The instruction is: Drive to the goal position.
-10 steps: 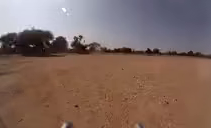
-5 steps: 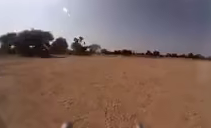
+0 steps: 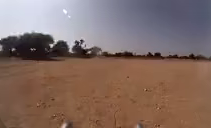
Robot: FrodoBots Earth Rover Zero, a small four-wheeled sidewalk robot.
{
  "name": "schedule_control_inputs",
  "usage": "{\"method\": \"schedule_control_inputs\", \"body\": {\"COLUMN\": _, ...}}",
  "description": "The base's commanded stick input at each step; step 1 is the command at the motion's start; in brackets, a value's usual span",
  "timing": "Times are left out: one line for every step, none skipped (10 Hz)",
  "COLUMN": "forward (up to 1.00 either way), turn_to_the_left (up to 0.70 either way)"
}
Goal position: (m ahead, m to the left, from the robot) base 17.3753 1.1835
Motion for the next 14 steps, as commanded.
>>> {"method": "schedule_control_inputs", "body": {"forward": 0.7, "turn_to_the_left": 0.0}}
{"method": "schedule_control_inputs", "body": {"forward": 0.7, "turn_to_the_left": 0.0}}
{"method": "schedule_control_inputs", "body": {"forward": 0.7, "turn_to_the_left": 0.0}}
{"method": "schedule_control_inputs", "body": {"forward": 0.7, "turn_to_the_left": 0.0}}
{"method": "schedule_control_inputs", "body": {"forward": 0.7, "turn_to_the_left": 0.0}}
{"method": "schedule_control_inputs", "body": {"forward": 0.7, "turn_to_the_left": 0.0}}
{"method": "schedule_control_inputs", "body": {"forward": 0.7, "turn_to_the_left": 0.0}}
{"method": "schedule_control_inputs", "body": {"forward": 0.7, "turn_to_the_left": 0.0}}
{"method": "schedule_control_inputs", "body": {"forward": 0.7, "turn_to_the_left": 0.0}}
{"method": "schedule_control_inputs", "body": {"forward": 0.7, "turn_to_the_left": 0.0}}
{"method": "schedule_control_inputs", "body": {"forward": 0.7, "turn_to_the_left": 0.0}}
{"method": "schedule_control_inputs", "body": {"forward": 0.7, "turn_to_the_left": 0.0}}
{"method": "schedule_control_inputs", "body": {"forward": 0.7, "turn_to_the_left": 0.0}}
{"method": "schedule_control_inputs", "body": {"forward": 0.7, "turn_to_the_left": 0.0}}
